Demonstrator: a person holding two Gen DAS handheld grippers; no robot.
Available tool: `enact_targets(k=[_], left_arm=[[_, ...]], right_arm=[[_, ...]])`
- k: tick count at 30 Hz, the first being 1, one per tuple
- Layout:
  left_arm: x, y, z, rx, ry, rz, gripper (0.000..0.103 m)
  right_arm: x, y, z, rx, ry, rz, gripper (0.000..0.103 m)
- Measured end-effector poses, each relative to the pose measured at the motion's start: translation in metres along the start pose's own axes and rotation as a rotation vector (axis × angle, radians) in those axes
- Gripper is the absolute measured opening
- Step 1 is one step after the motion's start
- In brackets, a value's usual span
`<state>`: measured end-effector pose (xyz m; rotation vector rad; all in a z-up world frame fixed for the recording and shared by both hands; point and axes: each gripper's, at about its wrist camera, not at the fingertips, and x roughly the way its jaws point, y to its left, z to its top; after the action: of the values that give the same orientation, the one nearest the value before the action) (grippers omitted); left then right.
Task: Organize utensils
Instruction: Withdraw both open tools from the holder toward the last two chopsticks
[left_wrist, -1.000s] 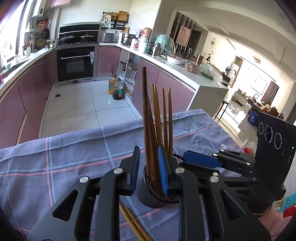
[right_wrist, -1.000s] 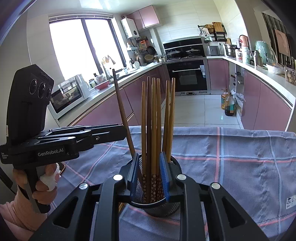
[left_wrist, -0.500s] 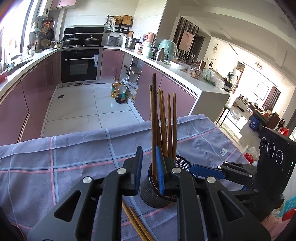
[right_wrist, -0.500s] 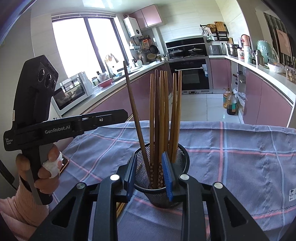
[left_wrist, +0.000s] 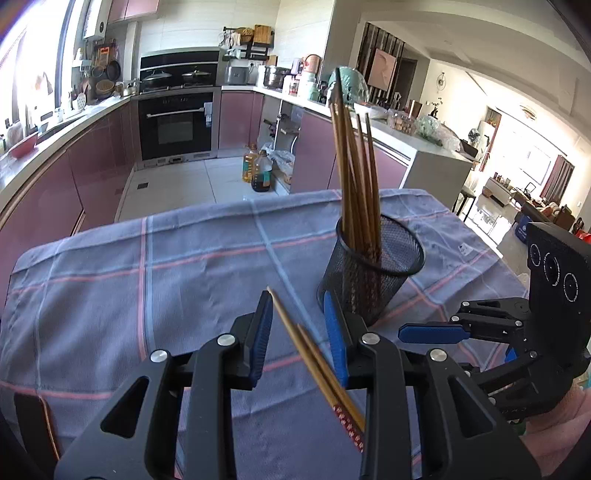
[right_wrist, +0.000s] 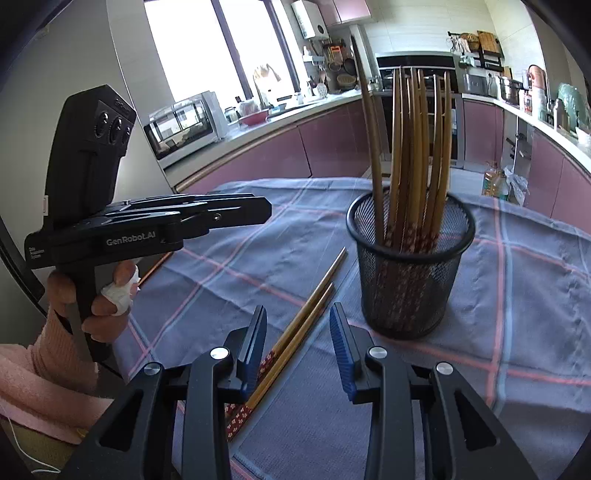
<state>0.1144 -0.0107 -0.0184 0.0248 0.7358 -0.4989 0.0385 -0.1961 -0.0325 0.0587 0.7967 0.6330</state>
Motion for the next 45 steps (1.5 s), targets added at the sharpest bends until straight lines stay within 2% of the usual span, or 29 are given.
enact_targets(k=[3, 7, 14, 23, 39, 40, 42, 45], left_arm=[[0.003, 0.008, -0.022, -0.016, 0.041, 0.012, 0.03], [0.009, 0.013, -0.043, -0.031, 0.081, 0.021, 0.033], [0.02, 0.011, -0.06, -0.027, 0.111, 0.007, 0.034], [0.03, 0.006, -0.059, -0.005, 0.132, -0.005, 0.034], [0.064, -0.018, -0.059, 0.069, 0.207, -0.017, 0.032], [0.066, -0.018, -0.06, 0.069, 0.214, -0.013, 0.032], [0.069, -0.018, -0.063, 0.064, 0.23, -0.011, 0.024], [0.069, -0.017, -0.065, 0.047, 0.229, -0.013, 0.02]], right_arm=[[0.016, 0.005, -0.011, 0.012, 0.058, -0.003, 0.033], [0.027, 0.014, -0.019, -0.006, 0.094, -0.024, 0.033], [0.035, 0.02, -0.024, 0.004, 0.125, -0.045, 0.033], [0.045, 0.023, -0.023, -0.017, 0.143, -0.087, 0.029], [0.034, 0.002, -0.025, 0.007, 0.146, -0.11, 0.021], [0.034, 0.002, -0.024, 0.007, 0.146, -0.11, 0.021], [0.034, 0.002, -0.024, 0.007, 0.146, -0.109, 0.02], [0.035, -0.001, -0.024, 0.015, 0.141, -0.109, 0.016]])
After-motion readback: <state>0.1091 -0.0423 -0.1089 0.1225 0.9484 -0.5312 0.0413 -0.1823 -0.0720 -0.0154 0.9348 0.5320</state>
